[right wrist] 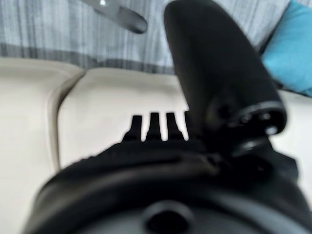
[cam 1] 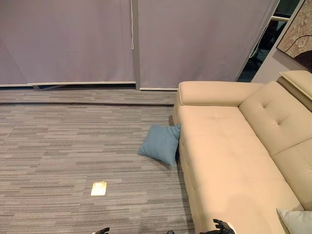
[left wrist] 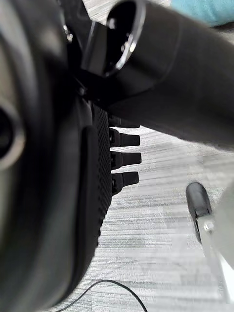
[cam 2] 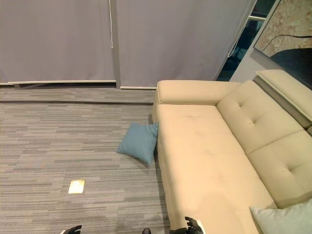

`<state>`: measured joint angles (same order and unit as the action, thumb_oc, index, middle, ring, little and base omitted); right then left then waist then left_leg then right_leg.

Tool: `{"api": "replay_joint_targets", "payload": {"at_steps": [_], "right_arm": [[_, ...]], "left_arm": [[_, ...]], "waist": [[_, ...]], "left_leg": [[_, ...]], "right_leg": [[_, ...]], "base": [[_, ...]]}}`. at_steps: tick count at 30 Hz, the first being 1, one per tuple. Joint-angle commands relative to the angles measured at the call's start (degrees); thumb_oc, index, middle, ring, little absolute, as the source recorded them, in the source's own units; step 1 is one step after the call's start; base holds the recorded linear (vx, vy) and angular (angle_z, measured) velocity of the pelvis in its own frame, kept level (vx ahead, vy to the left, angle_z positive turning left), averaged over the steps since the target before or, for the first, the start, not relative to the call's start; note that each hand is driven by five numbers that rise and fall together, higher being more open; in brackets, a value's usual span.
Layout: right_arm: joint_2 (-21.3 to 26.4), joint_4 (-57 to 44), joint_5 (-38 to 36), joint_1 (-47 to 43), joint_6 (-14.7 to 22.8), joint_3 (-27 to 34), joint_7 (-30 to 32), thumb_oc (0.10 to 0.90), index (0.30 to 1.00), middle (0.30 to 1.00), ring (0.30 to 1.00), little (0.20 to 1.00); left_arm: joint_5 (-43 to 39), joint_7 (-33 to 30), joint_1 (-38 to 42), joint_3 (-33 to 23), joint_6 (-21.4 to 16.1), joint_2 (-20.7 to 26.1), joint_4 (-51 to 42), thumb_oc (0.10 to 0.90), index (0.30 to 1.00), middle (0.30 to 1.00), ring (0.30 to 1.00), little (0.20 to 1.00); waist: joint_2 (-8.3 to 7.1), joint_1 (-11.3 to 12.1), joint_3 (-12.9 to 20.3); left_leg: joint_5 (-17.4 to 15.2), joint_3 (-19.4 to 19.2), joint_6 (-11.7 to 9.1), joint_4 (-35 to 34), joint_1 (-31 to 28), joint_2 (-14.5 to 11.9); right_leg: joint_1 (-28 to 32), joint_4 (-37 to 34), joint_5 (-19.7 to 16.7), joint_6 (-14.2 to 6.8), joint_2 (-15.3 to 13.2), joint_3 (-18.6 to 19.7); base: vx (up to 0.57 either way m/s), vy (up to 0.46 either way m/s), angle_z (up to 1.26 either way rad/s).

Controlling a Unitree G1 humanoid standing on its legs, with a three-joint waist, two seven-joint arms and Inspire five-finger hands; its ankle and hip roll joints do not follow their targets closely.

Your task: Pick up all the scattered cushions and arrange them neatly on the sofa.

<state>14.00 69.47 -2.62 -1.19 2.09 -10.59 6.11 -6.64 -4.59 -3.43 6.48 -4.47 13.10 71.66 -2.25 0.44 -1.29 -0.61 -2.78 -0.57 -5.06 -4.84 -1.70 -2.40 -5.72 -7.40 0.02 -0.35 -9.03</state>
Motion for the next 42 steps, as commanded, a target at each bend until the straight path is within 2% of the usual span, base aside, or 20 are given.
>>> {"api": "replay_joint_targets", "payload": {"at_steps": [1, 10, 16, 17, 20, 24, 28, 33, 34, 36, 40, 41, 42], "right_arm": [[3.4, 2.6, -1.1, -5.0, 0.4, 0.1, -0.5, 0.8, 0.9, 0.9, 0.9, 0.9], [3.6, 2.0, -2.1, -5.2, 0.4, 0.2, -0.4, 0.8, 0.9, 0.9, 0.9, 0.9], [4.2, 1.8, -3.2, -5.0, 1.0, 0.6, 0.1, 0.8, 0.9, 0.9, 0.9, 0.9], [4.6, 1.9, -3.6, -4.8, 1.2, 1.1, 0.5, 0.8, 0.9, 0.9, 0.9, 0.9], [4.6, 2.0, -4.4, -4.2, 1.3, 2.0, 0.9, 0.8, 0.9, 0.9, 0.9, 0.9], [4.5, 2.1, -5.2, -3.0, 1.2, 3.0, 1.6, 0.8, 0.9, 0.9, 0.9, 0.9], [3.5, 2.8, -4.4, -3.3, 0.8, 2.9, 1.6, 0.8, 0.9, 0.9, 0.9, 0.9], [2.5, 2.7, -2.8, -4.5, 0.1, 1.8, 1.3, 0.8, 0.9, 0.9, 0.9, 0.9], [2.5, 2.7, -2.8, -4.5, 0.1, 1.8, 1.3, 0.8, 0.9, 0.9, 0.9, 0.9], [2.2, 2.5, -2.2, -5.4, -0.1, 1.0, 1.1, 0.8, 0.9, 0.9, 0.9, 0.9], [1.9, 2.4, -1.9, -5.5, -0.1, 0.6, 1.0, 0.8, 0.9, 0.9, 0.9, 0.9], [1.9, 2.4, -1.9, -5.6, -0.2, 0.5, 1.0, 0.8, 0.9, 0.9, 0.9, 0.9], [2.0, 2.7, -1.8, -5.7, -0.2, 0.2, 0.9, 0.8, 0.9, 0.9, 0.9, 0.9]], "left_arm": [[1.0, 0.6, 2.6, -1.4, -0.4, 1.9, 2.9, 0.8, 0.9, 0.9, 0.9, 0.9], [-0.4, 0.8, 3.2, -0.5, -0.5, 1.9, 1.8, 0.8, 0.9, 0.9, 0.9, 0.9], [0.0, 0.7, 6.2, 1.6, -0.5, 1.7, 1.3, 0.8, 0.9, 0.9, 0.9, 0.9], [0.4, 0.6, 6.9, 2.4, -0.5, 1.2, 1.3, 0.8, 0.9, 0.9, 0.9, 0.9], [0.7, 0.4, 8.0, 3.3, -0.5, 0.5, 1.3, 0.8, 0.9, 0.9, 0.9, 0.9], [1.4, -0.2, 9.4, 4.2, -0.4, 0.1, 0.7, 0.8, 0.9, 0.9, 0.9, 0.9], [1.9, -0.4, 9.3, 3.7, -0.1, 0.4, 1.3, 0.8, 0.9, 0.9, 0.9, 0.9], [1.1, -0.5, 9.1, 2.5, -0.2, 1.9, 1.0, 0.8, 0.9, 0.9, 0.9, 0.9], [1.1, -0.5, 9.0, 2.5, -0.2, 1.9, 1.0, 0.8, 0.9, 0.9, 0.9, 0.9], [0.6, -0.7, 9.3, 2.1, -0.2, 2.6, 0.7, 0.8, 0.9, 0.9, 0.9, 0.9], [0.4, -1.0, 9.0, 1.7, -0.3, 2.8, 1.0, 0.8, 0.9, 0.9, 0.9, 0.9], [0.3, -1.1, 8.9, 1.6, -0.3, 2.8, 1.1, 0.8, 0.9, 0.9, 0.9, 0.9], [0.2, -1.1, 8.9, 1.6, -0.4, 2.6, 1.2, 0.8, 0.9, 0.9, 0.9, 0.9]], "waist": [[-0.78, -1.3, 0.1], [-0.9, -1.1, -1.3], [-2.06, 0.9, -4.5], [-2.19, 1.5, -4.9], [-2.32, 1.9, -5.1], [-2.6, 2.3, -5.4], [-2.83, 2.8, -4.6], [-2.77, 4.2, -4.6], [-2.79, 4.3, -4.7], [-1.9, 4.0, -5.5], [-1.02, 3.7, -5.5], [-0.91, 3.4, -5.7], [-0.9, 2.6, -5.5]], "left_leg": [[-1.9, 0.6, -2.2, 0.1, 1.9, 2.5], [-1.5, 2.3, -2.3, 0.1, 2.6, 2.2], [-3.4, 4.2, -3.0, 10.6, 10.0, 2.6], [-3.9, 4.0, -3.3, 13.6, 11.9, 2.8], [-3.7, 2.6, -3.2, 14.7, 13.4, 2.5], [-1.7, -2.3, -2.2, 13.7, 17.1, 1.2], [-2.1, -1.5, -1.5, 12.0, 15.6, 1.8], [-3.7, -0.9, 1.1, 10.6, 13.1, 3.0], [-3.9, -1.0, 1.1, 10.7, 12.9, 3.0], [-4.2, 0.5, 2.5, 10.2, 11.8, 3.6], [-4.9, 1.8, 3.2, 9.4, 9.9, 3.9], [-5.1, 2.4, 3.3, 8.8, 8.7, 4.0], [-5.2, 3.5, 3.2, 7.7, 7.4, 4.6]], "right_leg": [[5.7, 1.6, 8.3, -6.1, -3.3, -0.6], [4.6, 2.7, 9.3, -5.4, -2.7, -0.4], [3.4, 3.2, 9.9, -4.4, -3.2, -2.5], [3.6, 3.1, 10.0, -4.1, -3.4, -3.8], [4.1, 2.7, 10.3, -4.1, -3.6, -5.8], [4.4, 2.9, 11.2, -4.1, -4.2, -9.6], [4.5, 5.9, 12.7, -4.5, -4.7, -10.2], [1.6, 15.2, 12.5, -6.3, -7.3, -7.5], [1.7, 15.3, 12.7, -6.3, -7.3, -7.4], [-2.0, 23.4, 10.5, -7.3, -8.2, -5.2], [-5.0, 26.0, 10.4, -7.0, -7.4, -2.8], [-5.7, 25.2, 11.1, -6.6, -6.3, -1.6], [-7.1, 20.9, 10.6, -6.3, -4.3, 0.3]], "base": [[0.02, -0.052, 0.1], [-0.01, -0.028, 0.09], [-0.05, -0.04, 0.41], [-0.01, -0.012, 0.48], [0.02, 0.007, 0.56], [0.05, 0.063, 0.69], [0.15, 0.094, 0.2], [0.14, 0.171, -0.06], [0.07, 0.157, -0.14], [0.07, 0.15, -0.1], [0.09, 0.078, 0.08], [0.21, 0.018, 0.0], [0.17, -0.003, -0.05]]}}
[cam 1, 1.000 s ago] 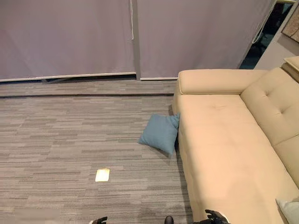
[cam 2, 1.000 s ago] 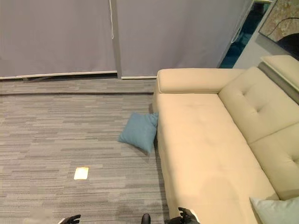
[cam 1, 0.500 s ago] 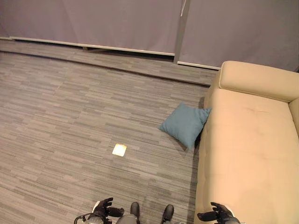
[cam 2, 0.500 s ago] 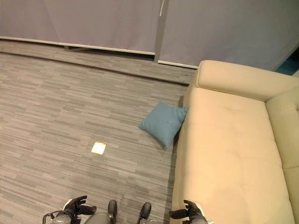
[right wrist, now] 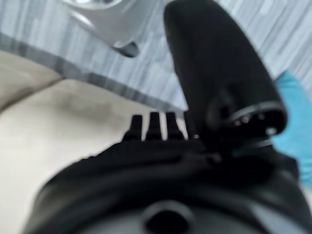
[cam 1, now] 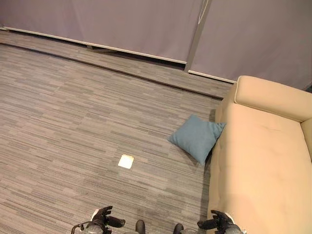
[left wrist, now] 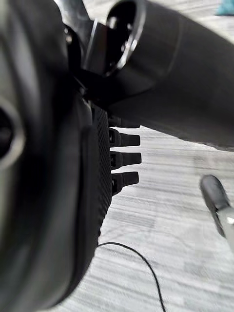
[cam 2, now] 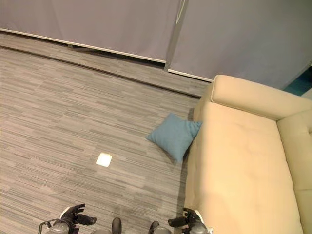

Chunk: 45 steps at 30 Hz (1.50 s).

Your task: Pick up all the scattered cushions and arrange them neatly on the sofa.

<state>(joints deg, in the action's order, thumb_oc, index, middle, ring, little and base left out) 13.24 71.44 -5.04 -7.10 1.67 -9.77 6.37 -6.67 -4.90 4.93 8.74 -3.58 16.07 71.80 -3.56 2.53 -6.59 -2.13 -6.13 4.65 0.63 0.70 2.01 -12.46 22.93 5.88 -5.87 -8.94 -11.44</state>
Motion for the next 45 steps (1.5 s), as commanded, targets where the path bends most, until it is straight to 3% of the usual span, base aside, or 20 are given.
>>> {"api": "replay_joint_targets", "payload": {"at_steps": [1, 3, 6, 11, 13, 16, 19, 20, 22, 28, 29, 31, 32, 34, 37, 39, 42, 45], "right_arm": [[2.8, 0.7, 0.6, 0.3, 0.2, -0.6, 0.6, 0.8, 0.9, 0.9, 0.9, 0.9], [3.1, 1.0, 0.7, 0.1, 0.1, -0.7, 0.6, 0.8, 0.9, 0.9, 0.9, 0.9], [3.4, 1.6, 1.2, 0.5, 0.1, -0.5, 0.4, 0.8, 0.9, 0.9, 0.9, 0.9], [3.7, 2.2, 0.0, 1.5, 0.7, -0.1, 0.4, 0.8, 0.9, 0.9, 0.9, 0.9], [3.9, 2.4, -0.9, 1.5, 1.0, 0.1, 0.7, 0.8, 0.9, 0.9, 0.9, 0.9], [4.2, 2.2, -1.2, 1.0, 0.9, -0.6, 0.7, 0.8, 0.9, 0.9, 0.9, 0.9], [4.4, 2.0, -0.1, 1.3, 0.7, -1.8, 0.2, 0.8, 0.9, 0.9, 0.9, 0.9], [4.5, 1.4, -0.1, 1.4, 0.6, -2.2, 0.3, 0.8, 0.9, 0.9, 0.9, 0.9], [4.2, 1.1, 0.1, 1.3, 0.4, -2.4, 0.1, 0.8, 0.9, 0.9, 0.9, 0.9], [1.8, 0.3, 2.9, 0.5, 0.0, -4.1, -0.8, 0.8, 0.9, 0.9, 0.9, 0.9], [1.5, -0.2, 3.0, 0.3, 0.0, -4.2, -0.9, 0.8, 0.9, 0.9, 0.9, 0.9], [0.8, -1.7, 2.8, -1.3, 0.4, -4.8, -1.0, 0.8, 0.9, 0.9, 0.9, 0.9], [0.7, -2.1, 2.9, -1.5, 0.4, -5.0, -1.2, 0.8, 0.9, 0.9, 0.9, 0.9], [0.7, -2.3, 2.9, -1.8, 0.4, -5.4, -1.3, 0.8, 0.9, 0.9, 0.9, 0.9], [1.0, -1.9, 3.2, -2.8, 0.1, -6.0, -1.2, 0.8, 0.9, 0.9, 0.9, 0.9], [1.4, -2.0, 3.1, -2.7, 0.1, -5.9, -1.3, 0.8, 0.9, 0.9, 0.9, 0.9], [1.4, -1.9, 3.1, -2.1, 0.1, -6.0, -1.1, 0.8, 0.9, 0.9, 0.9, 0.9], [1.6, -1.5, 3.0, -0.7, 0.0, -5.5, -1.1, 0.8, 0.9, 0.9, 0.9, 0.9]], "left_arm": [[0.2, -0.8, 0.5, -0.7, -1.3, -0.4, 1.0, 0.8, 0.9, 0.9, 0.9, 0.9], [0.5, -0.9, 0.7, -0.5, -1.5, -0.8, 1.4, 0.8, 0.9, 0.9, 0.9, 0.9], [0.9, -0.7, 0.5, -0.3, -1.4, -1.4, 2.2, 0.8, 0.9, 0.9, 0.9, 0.9], [1.8, -0.3, 0.6, 0.5, -1.2, -2.6, 2.8, 0.8, 0.9, 0.9, 0.9, 0.9], [1.7, -0.2, 1.4, 1.4, -1.2, -3.2, 2.4, 0.8, 0.9, 0.9, 0.9, 0.9], [1.0, -0.2, 1.9, 2.1, -1.2, -3.4, 1.8, 0.8, 0.9, 0.9, 0.9, 0.9], [0.3, -0.1, 0.4, 1.0, -0.9, -2.8, 2.4, 0.8, 0.9, 0.9, 0.9, 0.9], [-0.1, -0.2, -0.3, 0.4, -1.0, -1.8, 2.1, 0.8, 0.9, 0.9, 0.9, 0.9], [-0.2, -0.1, -1.1, -0.2, -0.9, -1.1, 2.0, 0.8, 0.9, 0.9, 0.9, 0.9], [0.5, 0.3, -4.6, -2.5, -0.4, 0.6, 3.1, 0.8, 0.9, 0.9, 0.9, 0.9], [0.5, 0.2, -4.7, -2.7, -0.4, 0.8, 3.1, 0.8, 0.9, 0.9, 0.9, 0.9], [0.8, -0.1, -4.1, -2.7, -0.3, 1.9, 3.1, 0.8, 0.9, 0.9, 0.9, 0.9], [0.7, -0.2, -4.0, -2.8, -0.4, 2.1, 3.0, 0.8, 0.9, 0.9, 0.9, 0.9], [0.5, -0.2, -3.8, -2.9, -0.4, 2.4, 3.2, 0.8, 0.9, 0.9, 0.9, 0.9], [-0.3, 0.0, -3.6, -3.2, -0.3, 2.1, 3.3, 0.8, 0.9, 0.9, 0.9, 0.9], [0.0, 0.0, -3.2, -2.9, -0.5, 1.7, 4.0, 0.8, 0.9, 0.9, 0.9, 0.9], [0.7, -0.1, -2.8, -2.4, -0.5, 1.4, 4.1, 0.8, 0.9, 0.9, 0.9, 0.9], [1.0, 0.2, -3.1, -1.8, -0.5, 0.8, 4.0, 0.8, 0.9, 0.9, 0.9, 0.9]], "waist": [[0.46, 0.5, -0.3], [0.4, -0.2, -0.4], [0.04, -0.8, -0.3], [-0.42, -1.2, 1.1], [-1.23, -1.3, 0.5], [-1.85, -1.5, -0.4], [-2.88, -2.2, 0.0], [-3.23, -2.1, -0.2], [-3.03, -1.9, -0.2], [-3.04, -1.5, 1.3], [-2.9, -1.5, 1.3], [-1.97, -2.3, 0.1], [-1.8, -2.6, -0.3], [-1.66, -3.0, -0.4], [-2.14, -3.6, -0.7], [-2.65, -5.0, -0.7], [-2.88, -5.4, -0.5], [-2.82, -5.9, 0.7]], "left_leg": [[-3.7, 6.9, -2.0, 2.0, 1.7, 0.9], [-4.3, 7.7, -2.2, 1.4, 0.3, 1.5], [-5.3, 9.6, -2.7, 2.0, -1.0, 2.4], [-6.2, 9.9, -5.6, 3.3, -1.0, 0.8], [-6.0, 7.8, -7.4, 9.6, 2.3, -0.2], [-4.7, 5.4, -7.8, 15.3, 5.5, -1.7], [-4.4, 2.5, -7.6, 12.4, 7.2, -2.8], [-0.5, 0.3, -8.1, 10.0, 11.2, -3.6], [0.3, -0.5, -8.3, 8.2, 10.5, -3.9], [-1.8, -1.2, -5.3, 5.0, 5.6, -1.7], [-2.1, -1.4, -4.8, 4.5, 5.1, -1.5], [-2.4, -1.7, -3.4, 3.1, 3.5, -1.6], [-2.8, -1.5, -3.2, 3.1, 3.0, -1.6], [-3.4, -1.2, -3.1, 2.7, 1.7, -1.4], [-5.2, -0.7, -3.0, 2.0, -0.8, -0.4], [-6.2, 0.8, -3.3, 1.5, -3.0, 0.6], [-7.6, 1.3, -3.5, 1.9, -4.0, 1.0], [-9.2, 1.0, -5.2, 3.7, -4.8, -0.2]], "right_leg": [[3.1, -7.8, -2.7, -0.4, 4.3, 2.7], [1.1, -12.0, -4.7, -0.5, 5.2, 3.0], [2.6, -15.7, -5.2, -0.7, 5.4, 3.1], [7.1, -20.9, -4.7, 0.8, 6.7, 2.2], [9.3, -22.7, -4.4, 1.6, 6.3, 0.8], [10.7, -23.6, -4.0, 2.7, 6.4, 0.6], [12.3, -24.6, -3.0, 2.8, 6.1, 0.6], [13.5, -24.7, -1.8, 2.9, 6.4, 0.5], [13.8, -24.0, -1.1, 3.1, 6.9, 1.1], [13.8, -17.9, 0.0, 0.8, 4.7, 3.3], [12.8, -15.4, -0.4, 0.2, 4.2, 3.4], [6.5, -3.1, -2.8, -1.1, 3.2, 4.5], [5.2, -1.6, -3.4, -0.9, 3.1, 4.7], [3.5, -2.6, -3.1, -0.4, 3.4, 4.6], [1.4, -11.9, -5.1, -0.1, 3.9, 2.4], [0.1, -16.3, -7.0, -0.7, 5.8, 4.0], [1.5, -17.5, -7.0, -0.1, 6.4, 5.0], [3.2, -18.3, -6.1, 0.8, 6.7, 3.8]], "base": [[0.16, -0.017, 0.04], [0.16, -0.03, 0.28], [0.14, -0.05, 0.54], [0.14, -0.111, 0.31], [0.05, -0.105, 0.37], [0.03, -0.064, 0.32], [0.11, -0.025, 0.09], [0.18, 0.01, 0.11], [0.18, 0.078, 0.12], [0.18, 0.187, -0.45], [0.08, 0.225, -0.08], [0.08, 0.225, -0.19], [0.11, 0.14, 0.0], [0.19, 0.057, 0.08], [0.25, 0.008, -0.12], [0.31, -0.027, -0.27], [0.21, -0.04, 0.12], [0.27, -0.103, 0.28]]}}
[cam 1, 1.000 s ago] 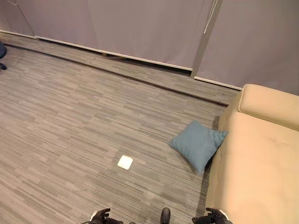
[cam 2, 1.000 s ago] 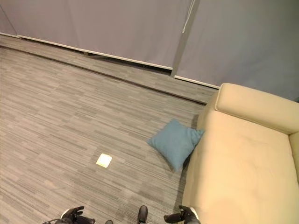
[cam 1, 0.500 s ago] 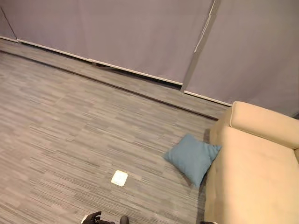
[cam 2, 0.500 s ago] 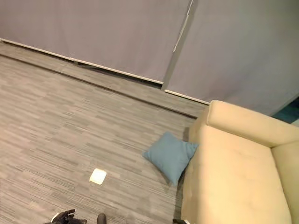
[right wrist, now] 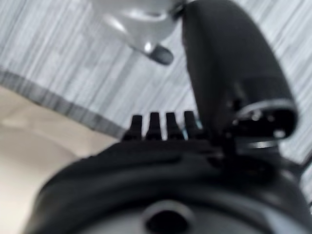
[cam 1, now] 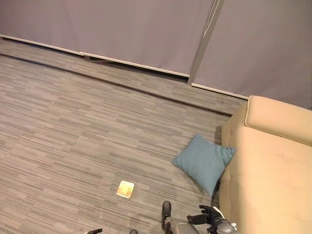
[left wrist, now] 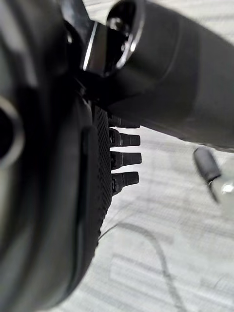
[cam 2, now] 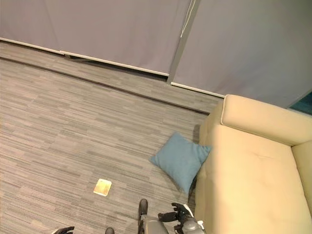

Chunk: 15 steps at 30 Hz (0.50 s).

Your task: Pick up all the scattered cushions and arrange them neatly on the sofa.

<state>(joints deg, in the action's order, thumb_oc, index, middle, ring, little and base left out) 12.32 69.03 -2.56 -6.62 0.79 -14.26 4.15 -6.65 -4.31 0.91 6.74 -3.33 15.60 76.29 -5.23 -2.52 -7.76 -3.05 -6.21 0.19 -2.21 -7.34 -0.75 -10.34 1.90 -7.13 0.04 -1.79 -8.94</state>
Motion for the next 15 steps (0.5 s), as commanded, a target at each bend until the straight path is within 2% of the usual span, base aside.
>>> {"api": "replay_joint_targets", "payload": {"at_steps": [1, 2, 4, 5, 6, 7, 9, 10, 12, 13, 15], "right_arm": [[3.0, 1.0, 0.1, -0.6, 0.7, -0.6, 1.4, 0.8, 0.9, 0.9, 0.9, 0.9], [3.0, 1.0, 0.1, -0.6, 0.7, -0.6, 1.4, 0.8, 0.9, 0.9, 0.9, 0.9], [3.6, 1.3, -0.4, -0.7, 0.5, -0.4, 1.7, 0.8, 0.9, 0.9, 0.9, 0.9], [3.7, 1.5, -0.7, -0.6, 0.4, -0.2, 1.7, 0.8, 0.9, 0.9, 0.9, 0.9], [3.8, 1.9, -1.2, -0.5, 0.2, -0.1, 1.8, 0.8, 0.9, 0.9, 0.9, 0.9], [3.7, 2.4, -1.2, -0.3, 0.2, -0.1, 1.8, 0.8, 0.9, 0.9, 0.9, 0.9], [3.7, 2.6, -1.3, -0.2, 0.2, 0.0, 1.8, 0.8, 0.9, 0.9, 0.9, 0.9], [3.6, 2.7, -1.1, 0.0, 0.2, 0.0, 2.0, 0.8, 0.9, 0.9, 0.9, 0.9], [3.6, 2.8, -0.9, 0.0, 0.3, -0.1, 2.2, 0.8, 0.9, 0.9, 0.9, 0.9], [3.6, 3.0, -0.8, -0.1, 0.4, -0.2, 2.3, 0.8, 0.9, 0.9, 0.9, 0.9], [3.6, 3.2, -0.7, -0.3, 0.4, -0.2, 2.4, 0.8, 0.9, 0.9, 0.9, 0.9]], "left_arm": [[0.8, -0.1, 1.3, 1.1, -0.9, 1.0, -1.7, 0.8, 0.9, 0.9, 0.9, 0.9], [0.8, -0.1, 1.3, 1.1, -0.9, 1.0, -1.7, 0.8, 0.9, 0.9, 0.9, 0.9], [0.2, -0.2, 2.0, 1.6, -0.9, 1.0, -2.8, 0.8, 0.9, 0.9, 0.9, 0.9], [0.1, -0.3, 2.1, 1.8, -0.9, 1.0, -3.1, 0.8, 0.9, 0.9, 0.9, 0.9], [-0.4, -0.1, 2.4, 2.2, -1.0, 0.8, -3.5, 0.8, 0.9, 0.9, 0.9, 0.9], [0.0, 0.0, 2.5, 2.7, -0.9, 0.8, -3.4, 0.8, 0.9, 0.9, 0.9, 0.9], [0.2, 0.0, 2.4, 2.7, -1.0, 0.8, -3.3, 0.8, 0.9, 0.9, 0.9, 0.9], [0.3, 0.0, 2.4, 2.7, -1.0, 0.7, -3.0, 0.8, 0.9, 0.9, 0.9, 0.9], [0.1, 0.0, 2.4, 2.8, -1.1, 0.7, -2.6, 0.8, 0.9, 0.9, 0.9, 0.9], [-0.2, 0.0, 2.4, 2.8, -1.2, 0.7, -2.5, 0.8, 0.9, 0.9, 0.9, 0.9], [-0.5, 0.0, 2.6, 2.8, -1.3, 0.6, -2.3, 0.8, 0.9, 0.9, 0.9, 0.9]], "waist": [[-1.91, -0.9, 1.4], [-1.85, -1.0, 1.5], [-2.59, -0.3, 0.6], [-3.0, 0.1, 0.4], [-3.55, 1.0, 0.0], [-4.12, 1.3, 0.4], [-4.22, 1.6, 0.5], [-3.7, 2.3, 0.4], [-2.92, 3.4, 0.2], [-2.65, 3.7, 0.0], [-2.48, 3.9, -0.2]], "left_leg": [[-4.9, -0.5, -4.0, 18.3, 7.3, 0.2], [-5.0, -0.4, -4.0, 18.7, 7.5, 0.1], [-2.2, -0.6, -4.5, 26.2, 11.3, -1.0], [-2.4, -0.6, -4.0, 28.1, 12.9, -1.2], [-4.0, -0.2, -3.0, 28.3, 15.9, -0.8], [-5.1, 0.3, -2.5, 24.5, 17.6, 0.0], [-4.9, 0.8, -2.5, 22.8, 18.8, 0.5], [-2.1, 3.1, -3.1, 17.4, 20.4, 1.3], [2.2, 7.4, -4.2, 12.0, 22.0, 2.3], [3.3, 9.2, -4.3, 10.7, 22.2, 2.7], [3.9, 10.0, -4.4, 10.6, 22.7, 3.1]], "right_leg": [[4.3, 1.2, 7.7, -3.8, -0.4, 0.5], [4.3, 1.2, 7.6, -3.8, -0.3, 0.4], [6.1, 0.4, 8.2, -2.4, -0.1, 0.4], [6.8, 0.2, 8.5, -2.2, -0.2, 0.5], [8.4, -0.5, 9.3, -2.2, -0.3, 1.2], [9.4, -1.2, 10.1, -2.6, -0.5, 1.9], [10.3, -1.8, 10.5, -2.8, -0.4, 2.5], [11.6, -2.0, 11.4, -2.8, 0.4, 4.0], [12.8, -1.7, 12.2, -2.7, 1.7, 6.0], [13.4, -1.2, 12.7, -2.7, 2.1, 6.8], [13.8, -0.7, 13.2, -2.7, 2.3, 7.6]], "base": [[0.24, -0.147, 0.41], [0.19, -0.152, 0.41], [0.1, -0.076, 0.09], [0.22, -0.057, -0.19], [0.3, -0.012, -0.24], [0.33, 0.028, -0.25], [0.2, 0.061, -0.33], [0.22, 0.113, -0.36], [0.24, 0.133, -0.28], [0.12, 0.07, -0.42], [0.18, 0.122, -0.77]]}}
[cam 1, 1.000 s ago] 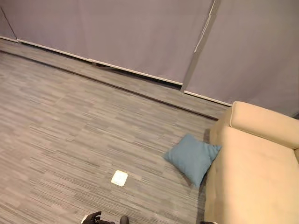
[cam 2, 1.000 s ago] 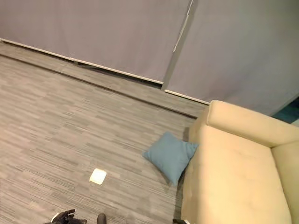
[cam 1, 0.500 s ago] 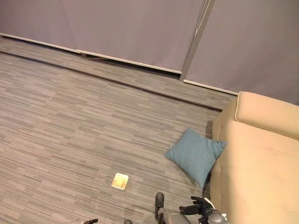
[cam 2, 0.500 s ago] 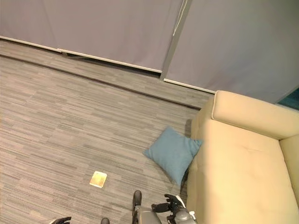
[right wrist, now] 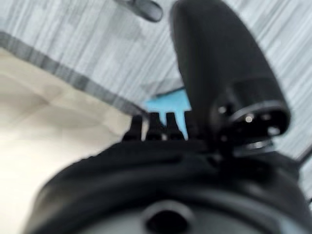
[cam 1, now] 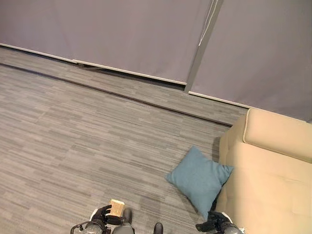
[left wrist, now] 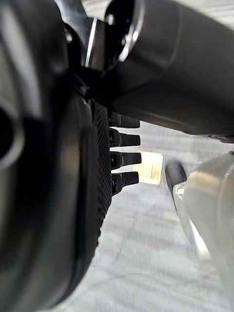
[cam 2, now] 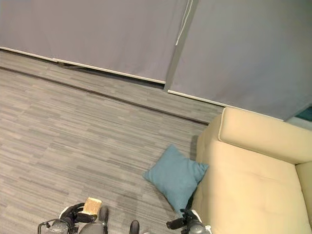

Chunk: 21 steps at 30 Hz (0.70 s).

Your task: Pick up all the scattered cushions and arrange them neatly on the sofa.

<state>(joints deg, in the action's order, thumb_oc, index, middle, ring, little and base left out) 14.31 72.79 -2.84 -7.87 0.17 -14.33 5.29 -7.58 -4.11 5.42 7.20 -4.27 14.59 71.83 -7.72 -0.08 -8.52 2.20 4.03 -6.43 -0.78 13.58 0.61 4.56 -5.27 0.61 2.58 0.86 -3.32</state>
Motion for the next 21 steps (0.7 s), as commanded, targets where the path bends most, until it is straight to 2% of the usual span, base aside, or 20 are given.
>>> {"api": "replay_joint_targets", "payload": {"at_steps": [1, 6, 8, 9, 10, 11, 13, 14, 15, 16, 18, 21], "right_arm": [[1.1, -0.2, -0.2, 1.3, 1.0, 0.4, 0.8, 0.8, 0.9, 0.9, 0.9, 0.9], [0.1, -0.5, 0.7, 1.7, 1.1, 0.4, 0.3, 0.8, 0.9, 0.9, 0.9, 0.9], [-0.2, -1.1, 0.9, 1.0, 1.0, 0.2, 0.1, 0.8, 0.9, 0.9, 0.9, 0.9], [-0.7, -2.1, 0.6, 0.0, 1.2, -0.2, 0.1, 0.8, 0.9, 0.9, 0.9, 0.9], [-0.7, -2.3, 0.5, -0.1, 1.3, -0.2, 0.2, 0.8, 0.9, 0.9, 0.9, 0.9], [-0.7, -2.3, 0.5, -0.1, 1.3, -0.2, 0.2, 0.8, 0.9, 0.9, 0.9, 0.9], [-0.9, -2.4, 1.1, -0.2, 1.3, -0.4, 0.2, 0.8, 0.9, 0.9, 0.9, 0.9], [-0.8, -2.2, 1.5, -0.3, 1.2, -0.6, 0.3, 0.8, 0.9, 0.9, 0.9, 0.9], [-0.8, -2.1, 2.1, -0.6, 1.0, -0.7, 0.2, 0.8, 0.9, 0.9, 0.9, 0.9], [-0.8, -2.1, 2.1, -0.6, 1.0, -0.7, 0.2, 0.8, 0.9, 0.9, 0.9, 0.9], [-0.2, -2.0, 2.8, -1.1, 0.7, -0.7, 0.2, 0.8, 0.9, 0.9, 0.9, 0.9], [0.0, -1.9, 3.0, -0.8, 0.8, -0.7, 0.4, 0.8, 0.9, 0.9, 0.9, 0.9]], "left_arm": [[1.4, -0.2, -2.5, 2.0, 0.0, 1.5, 3.0, 0.8, 0.9, 0.9, 0.9, 0.9], [2.8, -0.3, -3.5, 1.6, 0.2, 1.6, 3.7, 0.8, 0.9, 0.9, 0.9, 0.9], [2.5, -0.3, -3.4, 1.2, 0.4, 2.0, 3.6, 0.8, 0.9, 0.9, 0.9, 0.9], [2.1, -0.5, -2.5, 1.4, 0.3, 2.6, 3.0, 0.8, 0.9, 0.9, 0.9, 0.9], [1.9, -0.6, -2.4, 1.4, 0.2, 2.7, 3.0, 0.8, 0.9, 0.9, 0.9, 0.9], [1.9, -0.6, -2.4, 1.4, 0.2, 2.7, 3.0, 0.8, 0.9, 0.9, 0.9, 0.9], [1.3, -0.6, -2.5, 1.2, 0.1, 2.8, 2.7, 0.8, 0.9, 0.9, 0.9, 0.9], [0.9, -0.6, -2.5, 1.0, 0.0, 2.8, 2.7, 0.8, 0.9, 0.9, 0.9, 0.9], [0.7, -0.5, -2.7, 0.7, 0.0, 2.7, 2.8, 0.8, 0.9, 0.9, 0.9, 0.9], [0.7, -0.5, -2.7, 0.7, 0.0, 2.7, 2.9, 0.8, 0.9, 0.9, 0.9, 0.9], [0.7, -0.4, -3.0, 0.2, 0.1, 2.7, 3.5, 0.8, 0.9, 0.9, 0.9, 0.9], [1.5, -0.4, -3.5, -0.1, 0.2, 2.4, 3.8, 0.8, 0.9, 0.9, 0.9, 0.9]], "waist": [[0.27, 1.2, 1.7], [0.84, 1.0, 2.8], [1.32, 0.8, 2.2], [1.97, 0.1, 0.9], [2.27, 0.1, 0.7], [2.26, 0.1, 0.7], [2.9, 0.1, 0.6], [3.06, 0.4, 0.8], [3.08, 0.6, 1.3], [3.13, 0.6, 1.3], [2.8, 0.5, 1.2], [2.44, 0.5, 1.3]], "left_leg": [[-1.6, -0.5, 3.0, 6.6, -0.3, 1.2], [-2.6, -2.4, 4.9, 5.4, -3.3, 1.4], [-3.2, -3.5, 6.1, 4.9, -5.0, 1.3], [-3.5, -4.5, 7.2, 4.5, -6.4, 0.8], [-3.8, -4.8, 7.3, 4.1, -6.9, 0.6], [-3.8, -4.8, 7.3, 4.1, -6.9, 0.6], [-4.6, -5.8, 7.4, 3.2, -8.8, 0.2], [-5.0, -6.6, 7.2, 2.4, -9.8, -0.2], [-5.7, -8.2, 6.8, 1.6, -11.0, -0.3], [-5.7, -8.1, 6.7, 1.5, -11.1, -0.4], [-6.7, -10.0, 6.6, 2.0, -12.4, -0.3], [-8.0, -11.0, 6.4, 2.5, -13.7, -0.1]], "right_leg": [[-0.7, 7.1, 6.1, -5.8, -0.5, 2.8], [-2.2, 13.5, 6.1, -7.5, -2.3, 3.4], [-5.8, 20.6, 3.5, -8.8, -3.3, 3.3], [-10.0, 27.7, 0.1, -9.8, -3.8, 2.4], [-11.0, 28.9, 0.3, -9.9, -4.2, 1.5], [-11.0, 28.9, 0.3, -9.9, -4.2, 1.5], [-12.2, 27.6, 0.9, -9.4, -6.6, -3.3], [-12.0, 25.0, 1.8, -8.9, -7.7, -6.6], [-12.3, 19.9, 2.1, -8.4, -8.7, -11.6], [-12.2, 19.8, 2.1, -8.4, -8.6, -11.7], [-13.4, 15.7, 0.5, -8.8, -8.8, -16.7], [-12.0, 13.7, 0.5, -9.1, -8.6, -17.9]], "base": [[0.28, 0.227, -0.85], [0.17, 0.176, -0.56], [0.12, 0.211, -0.33], [0.09, 0.199, -0.37], [0.06, 0.143, -0.49], [0.05, 0.084, -0.42], [0.11, 0.086, -0.17], [0.23, 0.061, -0.38], [0.18, 0.031, -0.41], [0.18, 0.02, -0.83], [0.16, 0.002, -0.85], [0.16, -0.032, -0.38]]}}
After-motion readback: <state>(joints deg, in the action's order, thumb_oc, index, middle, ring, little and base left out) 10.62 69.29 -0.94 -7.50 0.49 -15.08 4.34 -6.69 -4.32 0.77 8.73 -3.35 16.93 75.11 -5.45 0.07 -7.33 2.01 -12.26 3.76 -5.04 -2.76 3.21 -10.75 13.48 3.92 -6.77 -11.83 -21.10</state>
